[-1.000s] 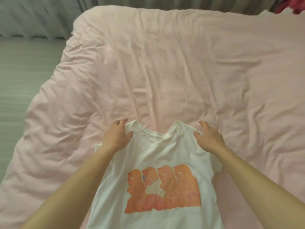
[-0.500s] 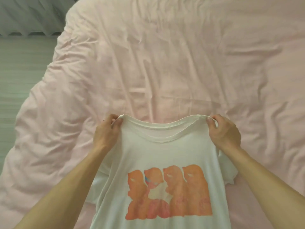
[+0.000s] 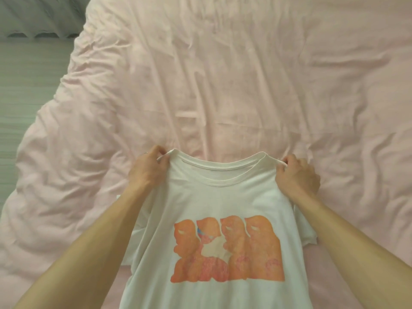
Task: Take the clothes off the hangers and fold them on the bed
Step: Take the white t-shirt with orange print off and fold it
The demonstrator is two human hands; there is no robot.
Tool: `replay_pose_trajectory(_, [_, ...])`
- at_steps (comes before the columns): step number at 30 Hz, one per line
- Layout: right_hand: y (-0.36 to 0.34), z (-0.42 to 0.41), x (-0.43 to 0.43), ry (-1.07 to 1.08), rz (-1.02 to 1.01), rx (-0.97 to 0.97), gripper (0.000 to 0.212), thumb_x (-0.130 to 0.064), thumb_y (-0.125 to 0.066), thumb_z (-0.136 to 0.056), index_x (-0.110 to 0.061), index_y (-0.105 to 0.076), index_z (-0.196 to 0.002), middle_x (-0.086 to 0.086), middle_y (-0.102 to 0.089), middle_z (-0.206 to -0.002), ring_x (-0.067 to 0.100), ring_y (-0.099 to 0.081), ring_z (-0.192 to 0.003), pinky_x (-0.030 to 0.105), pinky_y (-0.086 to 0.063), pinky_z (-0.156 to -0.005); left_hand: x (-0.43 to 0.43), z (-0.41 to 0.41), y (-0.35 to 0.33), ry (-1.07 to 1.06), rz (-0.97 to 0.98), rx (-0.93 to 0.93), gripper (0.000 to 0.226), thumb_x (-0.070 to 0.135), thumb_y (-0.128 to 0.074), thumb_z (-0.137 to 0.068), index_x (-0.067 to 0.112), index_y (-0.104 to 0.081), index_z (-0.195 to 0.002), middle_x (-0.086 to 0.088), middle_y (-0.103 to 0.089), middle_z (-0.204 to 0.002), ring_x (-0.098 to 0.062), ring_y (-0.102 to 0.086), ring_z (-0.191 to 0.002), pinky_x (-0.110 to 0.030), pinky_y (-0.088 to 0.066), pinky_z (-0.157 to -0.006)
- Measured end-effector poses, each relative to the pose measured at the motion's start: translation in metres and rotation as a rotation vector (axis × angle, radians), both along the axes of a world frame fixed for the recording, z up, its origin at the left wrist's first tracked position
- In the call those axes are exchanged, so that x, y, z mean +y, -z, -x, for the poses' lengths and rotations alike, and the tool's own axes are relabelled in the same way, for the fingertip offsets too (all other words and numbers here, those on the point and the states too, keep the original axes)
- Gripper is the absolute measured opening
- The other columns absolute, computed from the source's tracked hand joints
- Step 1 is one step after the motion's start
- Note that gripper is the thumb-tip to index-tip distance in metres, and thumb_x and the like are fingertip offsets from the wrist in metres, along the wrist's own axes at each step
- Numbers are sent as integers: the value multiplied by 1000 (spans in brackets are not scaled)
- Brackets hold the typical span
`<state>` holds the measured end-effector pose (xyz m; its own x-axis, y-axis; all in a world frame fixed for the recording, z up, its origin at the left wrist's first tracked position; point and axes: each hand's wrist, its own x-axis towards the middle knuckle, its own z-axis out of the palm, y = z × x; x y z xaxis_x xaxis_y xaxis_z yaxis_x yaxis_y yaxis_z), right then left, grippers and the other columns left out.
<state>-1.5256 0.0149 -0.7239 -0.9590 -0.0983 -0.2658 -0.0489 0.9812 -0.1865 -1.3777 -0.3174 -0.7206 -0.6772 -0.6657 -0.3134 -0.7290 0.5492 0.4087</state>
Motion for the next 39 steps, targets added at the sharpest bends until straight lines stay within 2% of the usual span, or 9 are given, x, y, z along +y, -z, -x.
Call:
replay_pose_trajectory(5, [-15, -40, -32, -189, 111, 174, 33, -22, -60, -87, -14, -62, -119, 8, -52, -131, 32, -44, -122, 47, -38, -95, -14, -39, -21, 75, -102, -131, 34, 58, -49, -93, 40, -55, -121, 5, -65, -105, -23, -62, -96, -37, -50, -81])
replay_pose_trajectory(9, [-31, -80, -80, -338, 187, 55, 34, -23, -57, -89, -15, -61, -122, 5, -50, -135, 29, -42, -126, 46, -41, -97, -29, -99, -38, -204, -313, 35, 30, 50, -51, -96, 24, -64, -104, 3, -67, -91, -20, -62, -83, -34, -49, -73])
replay_pose_trajectory(12, [-45, -113, -130, -476, 269, -26, 37, -26, -55, -92, -16, -57, -127, 2, -51, -134, 25, -42, -126, 41, -40, -98, -37, -149, -33, -393, -471, 137, 45, 56, -49, -84, 14, -65, -83, -3, -69, -72, -24, -62, -68, -54, -53, -80])
replay_pose_trajectory(19, [-71, -158, -228, -865, 194, -254, 61, -18, -50, -89, -28, -37, -148, -6, -36, -154, 19, -30, -142, 39, -31, -110, -16, -206, -26, -379, -683, 46, 24, 46, -69, -87, 30, -69, -105, 8, -72, -102, -11, -68, -87, -25, -50, -65])
replay_pose_trajectory(23, [-73, -168, -270, -1021, -45, -395, 75, -37, -56, -85, -33, -27, -154, -9, -24, -162, 16, -6, -152, 48, -14, -121, -15, -209, -26, -294, -755, 35, 20, 39, -71, -83, 20, -69, -90, 11, -68, -81, -5, -59, -65, -18, -41, -52])
replay_pose_trajectory(26, [-74, -170, -289, -1031, -268, -384, 68, -74, -51, -80, -27, -60, -129, -1, -52, -141, 22, -25, -143, 54, -18, -114, -15, -211, -30, -261, -838, 33, 18, 29, -69, -87, 12, -68, -83, 11, -54, -62, -6, -48, -53, -18, -37, -48])
replay_pose_trajectory(32, [-79, -166, -310, -954, -218, -441, 17, -42, -56, -87, -34, -62, -101, -6, -65, -108, 22, -56, -116, 43, -37, -104, -28, -226, -36, -648, -968, 400, 15, 8, -67, -80, 16, -58, -89, 1, -61, -80, -11, -57, -62, -21, -45, -54])
replay_pose_trajectory(36, [-77, -162, -315, -850, -270, -505, 63, -58, -62, -79, -22, -54, -131, 4, -57, -135, 27, -56, -122, 46, -44, -104, -37, -233, -36, -793, -1054, 562, 23, -5, -62, -82, 8, -63, -101, -4, -68, -88, -15, -66, -75, -30, -57, -68])
replay_pose_trajectory(39, [-71, -163, -309, -819, -268, -568, 65, -87, -53, -63, -37, -62, -105, -7, -63, -120, 24, -57, -113, 47, -40, -104, -41, -237, -30, -866, -1131, 638, 36, 3, -74, -67, 9, -62, -100, -9, -71, -88, -17, -68, -69, -28, -55, -60])
